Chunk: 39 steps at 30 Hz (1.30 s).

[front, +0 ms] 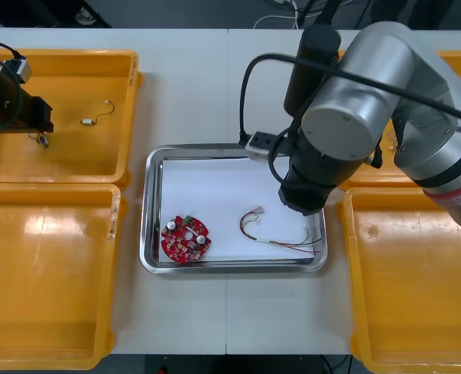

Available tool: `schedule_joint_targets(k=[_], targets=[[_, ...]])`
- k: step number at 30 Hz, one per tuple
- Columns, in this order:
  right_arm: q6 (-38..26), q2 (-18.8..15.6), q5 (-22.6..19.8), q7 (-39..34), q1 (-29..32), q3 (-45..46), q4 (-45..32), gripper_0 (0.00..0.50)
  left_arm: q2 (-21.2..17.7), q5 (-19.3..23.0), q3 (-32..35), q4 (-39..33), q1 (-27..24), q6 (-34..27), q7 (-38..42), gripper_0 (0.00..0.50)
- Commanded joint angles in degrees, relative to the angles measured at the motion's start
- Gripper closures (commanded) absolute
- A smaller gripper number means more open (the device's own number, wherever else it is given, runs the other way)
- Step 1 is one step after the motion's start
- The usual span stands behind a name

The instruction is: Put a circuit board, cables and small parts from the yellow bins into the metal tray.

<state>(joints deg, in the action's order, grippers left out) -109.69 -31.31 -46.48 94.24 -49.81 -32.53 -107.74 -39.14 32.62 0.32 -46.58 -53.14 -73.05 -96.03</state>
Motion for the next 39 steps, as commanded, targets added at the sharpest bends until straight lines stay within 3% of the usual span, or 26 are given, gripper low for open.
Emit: schedule_joint_targets(k=[1,12,21,25,31,32,33,34,39], targets=[[-0.3,0.3,-1.0,1.6,-4.3,6.7,-1.8,0.0,-1.0,0.8,-0.6,-0.7,0.2,1.6,-8.9,0.0],[-0.3,-5.4,-2.7,0.5,-7.0,14.1,0.4,0.0,-0.2,1.3,-0.6,-0.7,2.2,2.8,-9.7,0.0],[-0.3,-7.6,-3.4,1.2,-10.5,20.3,13.3,0.0,0.4,1.7,-0.6,-0.7,3.7,4.1,-10.6,0.0],[-0.3,-8.2,-0.8,1.6,-12.0,23.0,18.5,0.0,0.6,1.8,-0.6,-0.7,4.4,5.4,-11.0,0.0],[-0.3,-8.2,7.1,1.9,-12.5,27.0,21.3,0.0,0.6,2.0,-0.6,-0.7,4.4,5.4,-11.0,0.0],[-0.3,-8.2,8.3,1.8,-12.5,27.5,21.5,0.0,0.6,2.0,-0.6,-0.7,4.4,5.4,-11.0,0.032],[-0.3,-8.4,9.2,1.9,-12.5,28.1,22.0,0.0,0.6,2.1,-0.6,-0.7,4.4,5.4,-11.0,0.375],[-0.3,-8.4,9.7,1.8,-12.5,28.3,22.3,0.0,0.6,2.2,-0.6,-0.7,4.4,5.4,-11.0,0.5],[-0.3,-8.6,12.6,2.1,-14.4,31.4,28.8,0.0,0.6,3.0,-0.6,-0.7,4.3,5.4,-11.1,0.5]])
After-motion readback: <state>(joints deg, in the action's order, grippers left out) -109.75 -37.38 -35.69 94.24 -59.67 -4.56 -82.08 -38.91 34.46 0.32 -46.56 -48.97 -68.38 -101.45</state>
